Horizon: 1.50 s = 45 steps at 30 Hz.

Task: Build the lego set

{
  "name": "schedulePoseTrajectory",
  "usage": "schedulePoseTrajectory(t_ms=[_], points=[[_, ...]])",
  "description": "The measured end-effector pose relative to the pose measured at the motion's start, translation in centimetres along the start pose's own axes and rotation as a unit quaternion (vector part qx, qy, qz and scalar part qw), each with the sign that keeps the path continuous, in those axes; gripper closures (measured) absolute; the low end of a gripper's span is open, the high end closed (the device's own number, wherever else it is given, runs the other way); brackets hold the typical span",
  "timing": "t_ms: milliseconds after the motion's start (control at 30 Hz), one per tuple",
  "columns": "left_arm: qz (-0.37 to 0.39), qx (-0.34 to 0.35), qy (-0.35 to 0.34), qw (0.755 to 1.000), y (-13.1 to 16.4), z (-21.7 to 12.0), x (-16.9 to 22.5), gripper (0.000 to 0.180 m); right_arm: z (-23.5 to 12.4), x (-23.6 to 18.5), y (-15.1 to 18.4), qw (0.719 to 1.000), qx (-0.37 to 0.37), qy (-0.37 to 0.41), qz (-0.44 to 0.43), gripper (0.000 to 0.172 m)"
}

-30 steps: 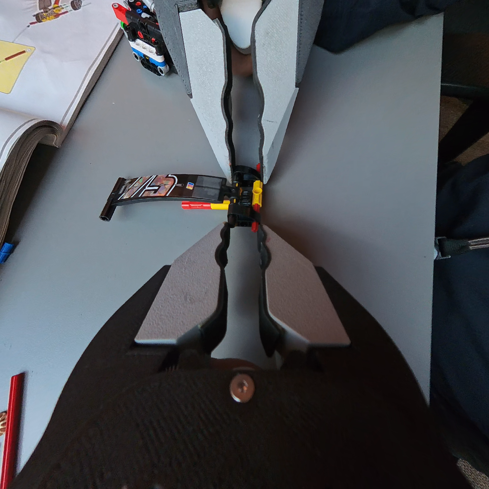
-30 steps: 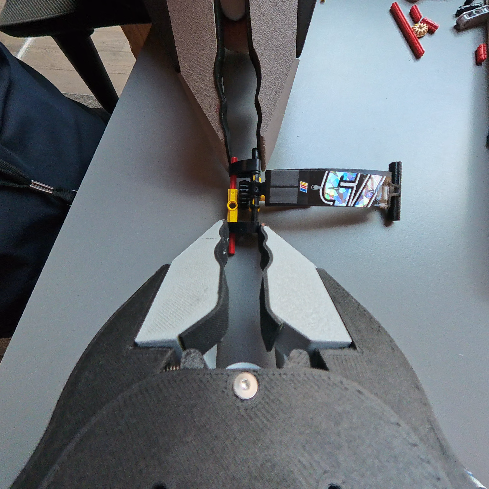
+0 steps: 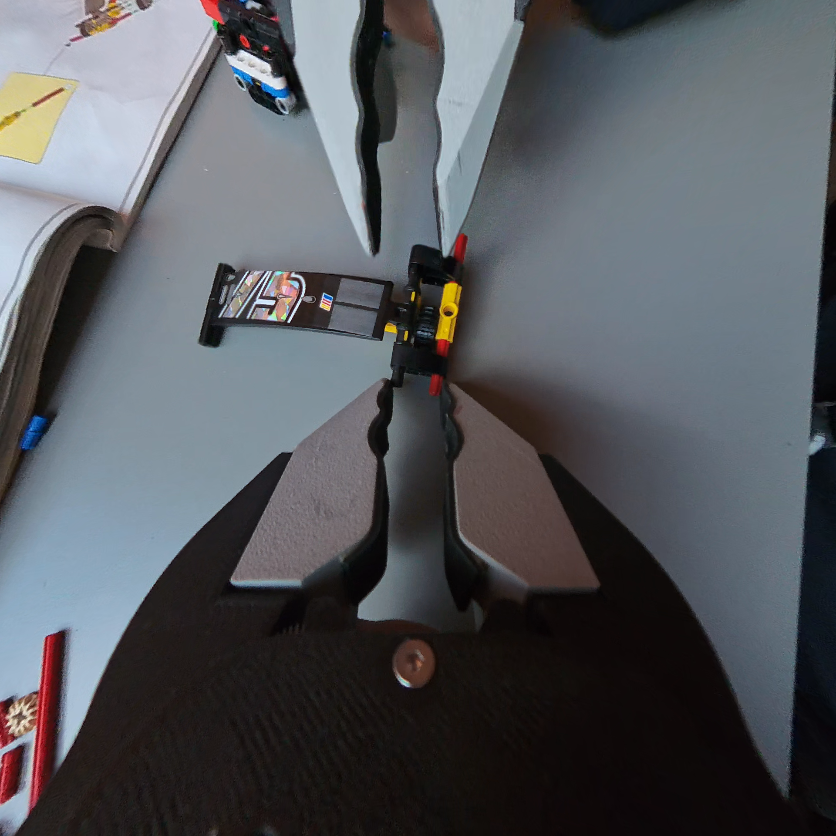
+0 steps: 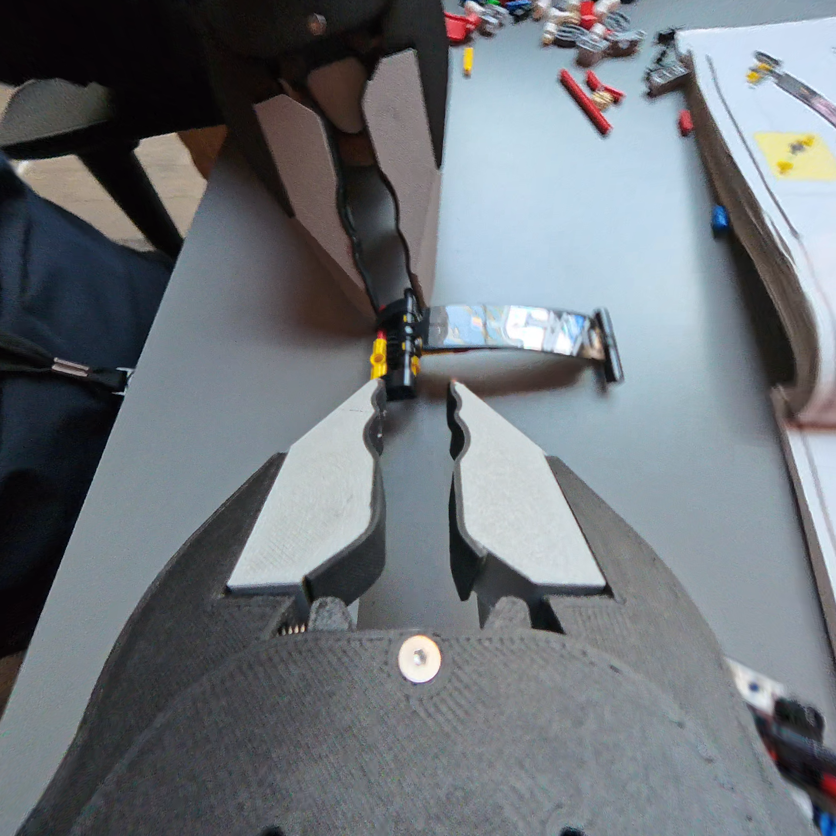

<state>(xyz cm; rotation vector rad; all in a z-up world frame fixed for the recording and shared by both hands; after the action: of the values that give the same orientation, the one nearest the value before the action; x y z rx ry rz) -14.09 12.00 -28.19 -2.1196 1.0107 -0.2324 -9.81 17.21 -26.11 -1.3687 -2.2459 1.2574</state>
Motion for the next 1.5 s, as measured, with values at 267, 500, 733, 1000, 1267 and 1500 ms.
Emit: schedulePoseTrajectory(t_ms=[267, 500, 733, 1000, 1267, 1500], points=[[-0.004, -0.002, -0.04, 0.999, -0.1, -0.3, -0.3, 0.14, -2.2, -0.5, 1.1, 0.99, 0.07, 0.012, 0.122, 0.144], [0.003, -0.002, -0.029, 1.0, -1.2, 0.5, 0.0, 0.152, -1.4, -1.3, 1.6, 0.982, 0.065, -0.035, 0.174, 0.145], [-0.048, 0.035, 0.02, 0.998, -1.8, 0.7, 0.4, 0.159, -0.6, -2.5, 0.9, 0.994, 0.068, 0.061, 0.063, 0.129], [-0.322, 0.275, 0.227, 0.877, -6.0, -3.7, -0.4, 0.158, -3.8, -3.7, -3.4, 0.961, 0.171, 0.205, -0.072, 0.116], [-0.407, 0.337, 0.325, 0.784, -7.6, -4.5, 0.0, 0.159, -4.2, -2.0, -4.7, 0.934, 0.149, 0.301, -0.124, 0.147], [-0.382, 0.365, 0.342, 0.777, -7.3, -5.2, 0.0, 0.159, -5.4, -2.4, -4.8, 0.953, 0.195, 0.211, -0.099, 0.152]])
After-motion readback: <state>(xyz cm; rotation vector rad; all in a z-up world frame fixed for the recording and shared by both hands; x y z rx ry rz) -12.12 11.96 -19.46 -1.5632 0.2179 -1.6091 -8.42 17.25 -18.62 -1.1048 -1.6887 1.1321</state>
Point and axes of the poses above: each gripper's, where its closed fingertips meet, z out along the fingers, y out of its underside, x = y × z across the jaws, the point moved 2 cm from there along -z, back along the fingers, and after that the axes turned 7 degrees about z, right-handed, at the moved point
